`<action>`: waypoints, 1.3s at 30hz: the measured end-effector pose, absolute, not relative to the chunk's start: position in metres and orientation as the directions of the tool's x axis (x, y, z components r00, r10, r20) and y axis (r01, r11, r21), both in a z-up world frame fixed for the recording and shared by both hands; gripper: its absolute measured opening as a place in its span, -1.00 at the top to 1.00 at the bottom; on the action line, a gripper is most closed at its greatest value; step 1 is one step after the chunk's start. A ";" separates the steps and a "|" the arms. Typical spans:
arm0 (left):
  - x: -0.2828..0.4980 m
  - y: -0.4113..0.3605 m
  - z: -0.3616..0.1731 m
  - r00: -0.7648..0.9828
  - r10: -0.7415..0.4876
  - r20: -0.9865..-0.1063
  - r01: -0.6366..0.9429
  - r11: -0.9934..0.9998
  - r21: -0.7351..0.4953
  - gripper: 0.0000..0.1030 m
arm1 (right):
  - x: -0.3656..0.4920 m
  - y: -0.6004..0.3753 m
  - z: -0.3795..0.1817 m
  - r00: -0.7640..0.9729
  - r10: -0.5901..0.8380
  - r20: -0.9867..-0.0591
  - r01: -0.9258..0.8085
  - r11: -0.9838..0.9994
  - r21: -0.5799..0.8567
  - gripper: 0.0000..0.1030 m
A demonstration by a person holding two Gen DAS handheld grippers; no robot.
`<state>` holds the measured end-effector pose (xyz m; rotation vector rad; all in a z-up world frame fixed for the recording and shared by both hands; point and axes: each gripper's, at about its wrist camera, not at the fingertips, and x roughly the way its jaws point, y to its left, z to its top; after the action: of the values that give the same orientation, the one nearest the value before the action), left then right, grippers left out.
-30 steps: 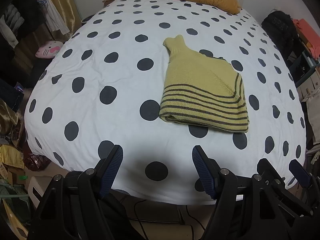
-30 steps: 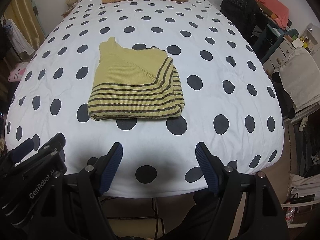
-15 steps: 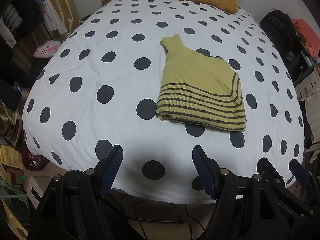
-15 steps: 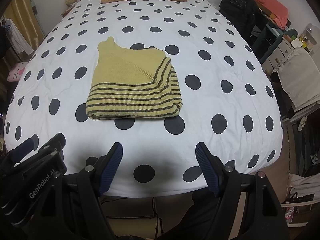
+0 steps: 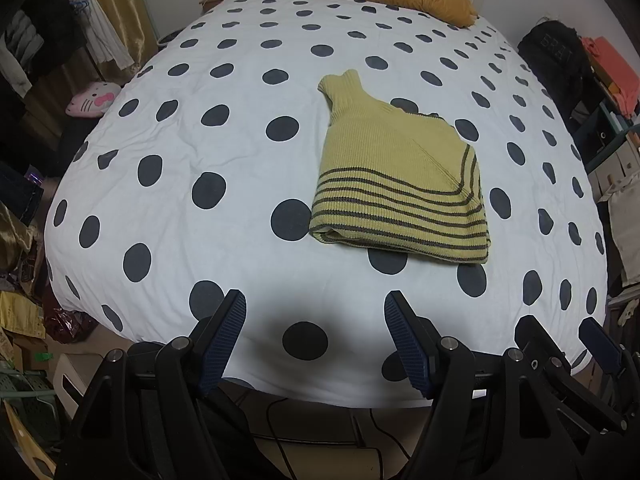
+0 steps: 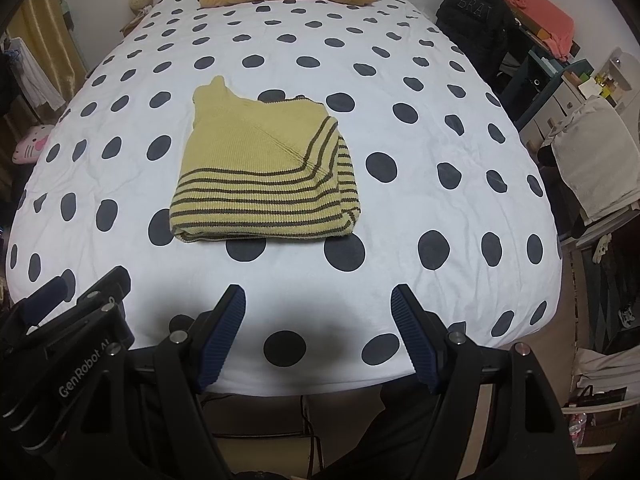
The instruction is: Fold large clothes
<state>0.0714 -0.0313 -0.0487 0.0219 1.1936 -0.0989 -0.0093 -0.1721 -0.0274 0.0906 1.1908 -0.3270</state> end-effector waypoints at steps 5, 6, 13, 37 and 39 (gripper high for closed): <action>0.072 -0.034 -0.049 0.362 -0.066 -0.930 0.090 0.995 -0.036 -0.41 | -0.009 -0.173 -0.027 0.330 -0.203 -0.922 0.297 0.949 -0.102 -0.47; 0.071 -0.034 -0.049 0.362 -0.067 -0.930 0.090 0.995 -0.036 -0.41 | -0.009 -0.173 -0.027 0.330 -0.202 -0.922 0.297 0.949 -0.102 -0.47; 0.071 -0.035 -0.048 0.362 -0.065 -0.930 0.090 0.995 -0.034 -0.41 | -0.010 -0.175 -0.026 0.330 -0.205 -0.921 0.299 0.949 -0.104 -0.47; 0.071 -0.034 -0.048 0.357 -0.068 -0.932 0.093 0.995 -0.037 -0.40 | -0.010 -0.175 -0.026 0.330 -0.206 -0.921 0.298 0.949 -0.105 -0.47; 0.071 -0.034 -0.048 0.357 -0.068 -0.931 0.094 0.995 -0.037 -0.40 | -0.010 -0.175 -0.026 0.330 -0.205 -0.922 0.298 0.949 -0.104 -0.47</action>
<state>0.0714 -0.0343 -0.0483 0.0247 1.2008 -0.1048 -0.0098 -0.1751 -0.0260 0.0894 1.1906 -0.3295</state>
